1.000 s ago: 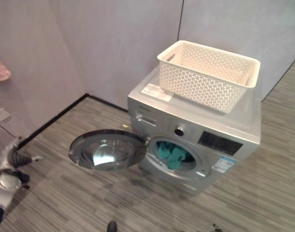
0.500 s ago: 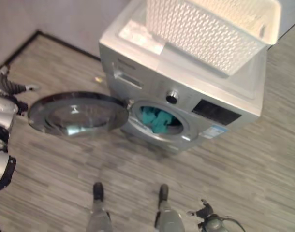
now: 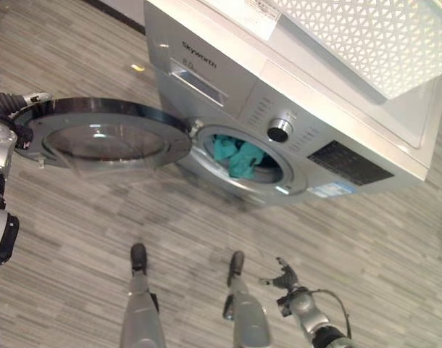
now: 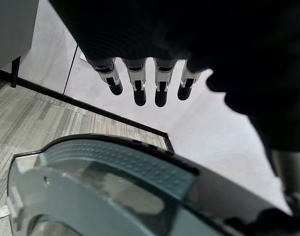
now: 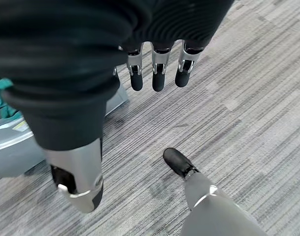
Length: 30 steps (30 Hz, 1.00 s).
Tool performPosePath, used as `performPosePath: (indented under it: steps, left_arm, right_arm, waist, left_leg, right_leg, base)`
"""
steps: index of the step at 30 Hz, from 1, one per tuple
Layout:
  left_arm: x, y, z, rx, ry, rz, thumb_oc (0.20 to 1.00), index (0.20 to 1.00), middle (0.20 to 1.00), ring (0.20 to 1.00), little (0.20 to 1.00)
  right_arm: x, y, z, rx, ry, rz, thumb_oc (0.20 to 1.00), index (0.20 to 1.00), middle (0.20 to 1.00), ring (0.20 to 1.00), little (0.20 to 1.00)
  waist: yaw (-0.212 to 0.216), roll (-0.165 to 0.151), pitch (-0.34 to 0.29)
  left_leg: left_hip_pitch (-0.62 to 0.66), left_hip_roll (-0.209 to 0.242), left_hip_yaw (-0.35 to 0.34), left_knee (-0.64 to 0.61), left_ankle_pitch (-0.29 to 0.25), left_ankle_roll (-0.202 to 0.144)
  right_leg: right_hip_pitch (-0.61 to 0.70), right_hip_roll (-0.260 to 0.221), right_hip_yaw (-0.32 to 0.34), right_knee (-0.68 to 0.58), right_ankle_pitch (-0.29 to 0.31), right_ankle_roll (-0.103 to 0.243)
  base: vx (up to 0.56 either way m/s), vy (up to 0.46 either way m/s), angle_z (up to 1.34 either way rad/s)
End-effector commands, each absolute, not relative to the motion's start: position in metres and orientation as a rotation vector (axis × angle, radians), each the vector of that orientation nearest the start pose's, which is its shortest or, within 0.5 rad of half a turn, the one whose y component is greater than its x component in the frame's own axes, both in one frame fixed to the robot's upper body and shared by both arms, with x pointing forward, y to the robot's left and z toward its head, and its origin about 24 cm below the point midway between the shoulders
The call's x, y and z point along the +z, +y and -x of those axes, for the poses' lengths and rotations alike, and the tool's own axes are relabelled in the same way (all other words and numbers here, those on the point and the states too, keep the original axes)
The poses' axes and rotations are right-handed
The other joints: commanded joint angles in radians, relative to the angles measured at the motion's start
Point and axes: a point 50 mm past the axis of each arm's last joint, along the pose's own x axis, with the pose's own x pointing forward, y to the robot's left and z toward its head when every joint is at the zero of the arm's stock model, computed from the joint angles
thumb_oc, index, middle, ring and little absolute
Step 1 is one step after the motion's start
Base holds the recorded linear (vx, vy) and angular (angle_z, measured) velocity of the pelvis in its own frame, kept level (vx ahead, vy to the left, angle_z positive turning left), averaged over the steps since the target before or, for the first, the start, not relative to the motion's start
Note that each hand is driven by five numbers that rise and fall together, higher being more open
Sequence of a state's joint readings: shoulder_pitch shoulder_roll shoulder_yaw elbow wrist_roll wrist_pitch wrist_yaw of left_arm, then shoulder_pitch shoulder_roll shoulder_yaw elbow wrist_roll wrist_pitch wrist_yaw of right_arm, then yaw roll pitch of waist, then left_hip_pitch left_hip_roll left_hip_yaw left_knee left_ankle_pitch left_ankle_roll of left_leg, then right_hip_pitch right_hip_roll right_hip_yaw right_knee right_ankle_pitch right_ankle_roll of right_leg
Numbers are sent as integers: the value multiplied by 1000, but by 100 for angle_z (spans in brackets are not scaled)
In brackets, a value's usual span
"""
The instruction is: Grab the laundry basket,head to the washer,open it,put in the laundry and shut it.
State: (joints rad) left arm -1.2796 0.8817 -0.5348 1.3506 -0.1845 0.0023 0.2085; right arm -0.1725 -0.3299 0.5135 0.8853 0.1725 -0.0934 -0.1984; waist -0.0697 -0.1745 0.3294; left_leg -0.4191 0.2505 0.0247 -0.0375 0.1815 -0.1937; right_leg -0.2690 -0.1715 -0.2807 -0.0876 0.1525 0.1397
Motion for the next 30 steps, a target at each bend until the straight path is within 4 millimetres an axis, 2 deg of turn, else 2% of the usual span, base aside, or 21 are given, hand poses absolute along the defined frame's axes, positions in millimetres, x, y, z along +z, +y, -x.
performPosePath:
  steps: [1,4,5,6,8,9,10,11,12,16,17,18,21,23,24,26,27,28,30]
  left_arm:
    - [272,383,-354,739,61,-879,1000,1000,1000,1000,1000]
    - [260,367,-364,629,23,-841,1000,1000,1000,1000,1000]
    - [260,367,-364,629,24,-841,1000,1000,1000,1000,1000]
    - [243,348,-374,476,4,-811,1000,1000,1000,1000,1000]
    - [223,334,-377,352,-12,-803,1000,1000,1000,1000,1000]
    - [203,317,-376,240,-38,-754,1000,1000,1000,1000,1000]
    - [194,307,-375,173,-50,-749,1000,1000,1000,1000,1000]
    - [193,308,-374,173,-48,-748,1000,1000,1000,1000,1000]
    - [181,293,-373,81,-53,-725,1000,1000,1000,1000,1000]
    - [146,244,-350,-243,-67,-545,1000,1000,1000,1000,1000]
    - [129,215,-329,-439,-41,-427,1000,1000,1000,1000,1000]
    - [129,215,-329,-439,-41,-427,1000,1000,1000,1000,1000]
    - [105,177,-298,-670,37,-244,1000,1000,1000,1000,1000]
    - [93,158,-283,-736,56,-127,1000,1000,1000,1000,1000]
    - [91,152,-281,-730,45,-93,1000,1000,1000,1000,1000]
    - [89,147,-281,-715,29,-59,1000,1000,1000,1000,1000]
    - [88,136,-284,-668,-11,20,1000,1000,1000,1000,1000]
    - [88,128,-287,-661,-34,35,1000,1000,1000,1000,1000]
    - [91,104,-294,-644,-89,92,1000,1000,1000,1000,1000]
  right_arm:
    - [-91,-212,-220,55,611,545,1000,1000,1000,1000,1000]
    - [-88,-213,-224,52,594,553,1000,1000,1000,1000,1000]
    - [-88,-213,-224,52,594,553,1000,1000,1000,1000,1000]
    - [-86,-215,-225,54,589,560,1000,1000,1000,1000,1000]
    - [-86,-218,-222,63,592,565,1000,1000,1000,1000,1000]
    - [-85,-224,-220,50,591,562,1000,1000,1000,1000,1000]
    - [-85,-227,-218,46,597,564,1000,1000,1000,1000,1000]
    - [-86,-228,-217,47,598,566,1000,1000,1000,1000,1000]
    - [-84,-232,-217,35,598,570,1000,1000,1000,1000,1000]
    - [-82,-246,-209,15,613,602,1000,1000,1000,1000,1000]
    - [-84,-254,-202,-5,631,619,1000,1000,1000,1000,1000]
    - [-84,-254,-202,-5,631,620,1000,1000,1000,1000,1000]
    - [-89,-261,-191,-18,664,646,1000,1000,1000,1000,1000]
    - [-90,-263,-188,-24,663,676,1000,1000,1000,1000,1000]
    - [-90,-262,-189,-27,658,676,1000,1000,1000,1000,1000]
    - [-90,-262,-189,-30,656,671,1000,1000,1000,1000,1000]
    - [-88,-259,-189,-21,640,669,1000,1000,1000,1000,1000]
    - [-87,-260,-190,-23,636,668,1000,1000,1000,1000,1000]
    - [-87,-258,-190,-14,630,671,1000,1000,1000,1000,1000]
  waist:
    - [-12,-12,19]
    - [-13,-13,24]
    - [-13,-13,24]
    - [-10,-8,30]
    - [-5,2,32]
    - [1,12,36]
    - [3,17,39]
    - [2,18,38]
    - [4,25,44]
    - [15,49,54]
    - [22,65,57]
    - [22,65,57]
    - [33,86,50]
    - [34,98,36]
    - [33,102,29]
    - [29,105,20]
    - [19,111,-1]
    - [12,113,-9]
    - [-9,119,-36]
  left_leg:
    - [-39,-35,-1,116,-113,91]
    - [-54,-34,-9,129,-119,93]
    - [-54,-34,-9,130,-119,93]
    - [-59,-34,-12,136,-124,93]
    - [-58,-32,-13,141,-128,94]
    - [-55,-32,-13,150,-133,96]
    - [-53,-32,-12,153,-135,96]
    - [-53,-32,-12,153,-135,96]
    - [-48,-32,-11,157,-138,97]
    - [-13,-31,-3,168,-149,101]
    - [18,-30,-3,166,-153,101]
    - [19,-30,-3,165,-153,101]
    - [77,-31,1,155,-160,99]
    - [139,-26,16,142,-164,95]
    - [159,-24,23,135,-163,93]
    - [185,-20,32,120,-158,91]
    - [223,-12,57,90,-151,87]
    - [226,-10,76,76,-125,94]
    - [253,-1,111,46,-114,90]
  right_leg:
    - [-5,-58,2,90,-35,47]
    - [-14,-58,-2,96,-37,46]
    - [-14,-58,-2,96,-37,46]
    - [-18,-58,-2,102,-41,46]
    - [-20,-59,-4,111,-48,44]
    - [-20,-59,-4,123,-56,40]
    - [-20,-59,-4,131,-61,39]
    - [-20,-59,-4,131,-61,39]
    - [-20,-62,-5,145,-68,37]
    - [-7,-72,-5,193,-98,30]
    - [14,-77,-9,207,-117,28]
    - [15,-77,-9,207,-117,28]
    - [59,-83,-10,219,-146,23]
    - [99,-82,-2,219,-164,16]
    - [111,-79,1,217,-168,14]
    - [121,-76,9,214,-168,12]
    - [132,-67,22,205,-170,11]
    - [125,-66,25,194,-148,3]
    - [123,-53,52,175,-145,4]
  base:
    - [0,0,0]
    - [0,0,0]
    - [3,-14,5]
    - [-3,-5,7]
    - [-4,-2,2]
    - [-31,-4,-1]
    - [0,0,0]
    - [0,0,0]
    - [-26,13,5]
    - [3,4,-4]
    - [12,-5,-9]
    - [35,-13,-10]
    - [50,-21,-9]
    - [83,-40,-13]
    - [76,-26,-15]
    - [64,-31,-17]
    - [4,-38,-12]
    - [-9,-23,-27]
    - [-14,-12,-41]
